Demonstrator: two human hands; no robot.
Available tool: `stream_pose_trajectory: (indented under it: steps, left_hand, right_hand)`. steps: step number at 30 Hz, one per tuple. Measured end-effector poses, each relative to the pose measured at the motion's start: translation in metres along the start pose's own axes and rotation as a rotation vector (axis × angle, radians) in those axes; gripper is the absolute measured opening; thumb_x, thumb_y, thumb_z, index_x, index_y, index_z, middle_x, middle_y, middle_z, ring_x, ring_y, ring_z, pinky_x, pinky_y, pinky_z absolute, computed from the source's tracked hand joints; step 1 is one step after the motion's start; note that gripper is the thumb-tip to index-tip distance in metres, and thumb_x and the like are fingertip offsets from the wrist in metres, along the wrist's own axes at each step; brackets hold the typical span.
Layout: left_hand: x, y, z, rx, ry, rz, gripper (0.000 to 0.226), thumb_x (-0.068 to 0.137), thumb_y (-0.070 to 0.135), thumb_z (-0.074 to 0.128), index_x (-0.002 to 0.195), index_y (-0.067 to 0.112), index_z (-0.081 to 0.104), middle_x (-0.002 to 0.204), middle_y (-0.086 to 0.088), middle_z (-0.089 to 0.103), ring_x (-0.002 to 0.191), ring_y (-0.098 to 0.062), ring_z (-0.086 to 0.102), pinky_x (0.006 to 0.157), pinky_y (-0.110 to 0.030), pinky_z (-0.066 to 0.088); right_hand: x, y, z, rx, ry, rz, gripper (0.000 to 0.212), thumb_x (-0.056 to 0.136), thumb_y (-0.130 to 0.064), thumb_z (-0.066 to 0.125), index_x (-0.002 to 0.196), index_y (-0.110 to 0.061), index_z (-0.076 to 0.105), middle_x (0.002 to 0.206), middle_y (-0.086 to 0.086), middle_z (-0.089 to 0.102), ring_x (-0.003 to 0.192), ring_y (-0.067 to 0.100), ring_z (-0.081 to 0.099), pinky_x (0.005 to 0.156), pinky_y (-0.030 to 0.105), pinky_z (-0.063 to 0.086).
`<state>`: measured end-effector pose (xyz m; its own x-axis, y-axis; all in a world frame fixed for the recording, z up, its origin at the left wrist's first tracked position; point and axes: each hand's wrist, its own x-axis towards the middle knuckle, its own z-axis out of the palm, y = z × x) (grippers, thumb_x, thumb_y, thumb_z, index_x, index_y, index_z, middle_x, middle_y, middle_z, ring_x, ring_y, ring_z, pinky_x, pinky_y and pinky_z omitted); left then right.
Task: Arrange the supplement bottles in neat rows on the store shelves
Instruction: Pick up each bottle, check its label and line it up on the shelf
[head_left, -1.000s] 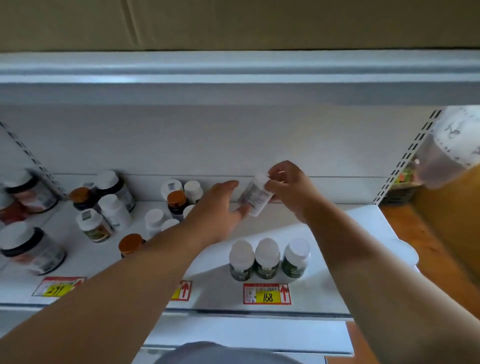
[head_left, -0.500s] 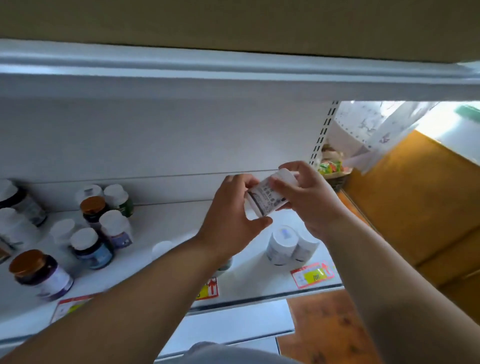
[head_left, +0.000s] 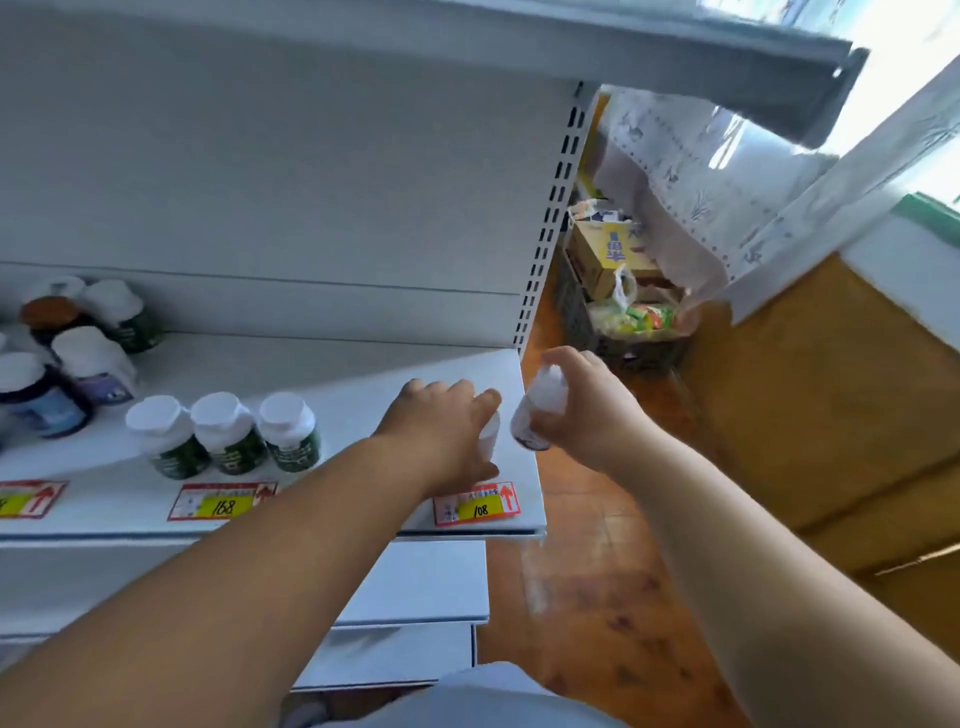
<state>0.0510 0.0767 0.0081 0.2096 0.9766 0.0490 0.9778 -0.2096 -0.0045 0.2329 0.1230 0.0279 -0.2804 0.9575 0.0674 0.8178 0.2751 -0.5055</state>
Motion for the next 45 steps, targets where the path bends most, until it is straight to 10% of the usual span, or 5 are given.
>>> stream_pose_trajectory:
  steps: [12,26,34,45]
  left_hand:
    - [-0.001,-0.004,0.009,0.084,0.062,0.019,0.065,0.085,0.062,0.048,0.136,0.024,0.033,0.119,-0.004,0.055,0.105,-0.025,0.054,0.087,-0.040,0.040]
    - [-0.019,-0.019,-0.014,-0.076,0.097,0.006,0.093,0.076,0.074,0.047,0.147,0.021,0.017,0.148,-0.005,0.031,0.133,-0.025,0.029,0.110,-0.040,0.021]
    - [-0.081,-0.119,-0.039,-0.136,0.166,-0.132,0.075,0.084,0.067,0.044,0.143,0.024,0.027,0.147,0.001,0.036,0.131,-0.021,0.033,0.109,-0.037,0.024]
    - [-0.175,-0.331,-0.061,-0.275,0.317,-0.339,0.038,0.079,0.029,0.053,0.116,0.017,0.056,0.107,-0.007,0.061,0.096,-0.031,0.053,0.081,-0.040,0.044]
  right_hand:
    - [-0.006,0.002,0.038,-0.145,-0.211,-0.225,0.071,0.078,-0.038,0.070,0.136,-0.029,0.029,0.124,0.001,0.045,0.100,0.022,0.051,0.080,0.035,0.055]
    - [-0.014,-0.023,0.006,-0.152,-0.151,-0.241,0.095,0.070,-0.062,0.064,0.146,-0.037,0.013,0.153,-0.002,0.025,0.137,0.027,0.029,0.107,0.046,0.037]
    - [-0.007,-0.137,0.047,0.065,-0.010,-0.401,0.048,0.090,-0.029,0.054,0.136,-0.022,0.044,0.133,0.000,0.048,0.120,0.020,0.045,0.092,0.025,0.035]
    - [0.071,-0.351,0.177,-0.021,-0.129,-0.431,0.039,0.089,-0.033,0.057,0.126,-0.021,0.054,0.124,0.007,0.053,0.110,0.026,0.054,0.089,0.033,0.045]
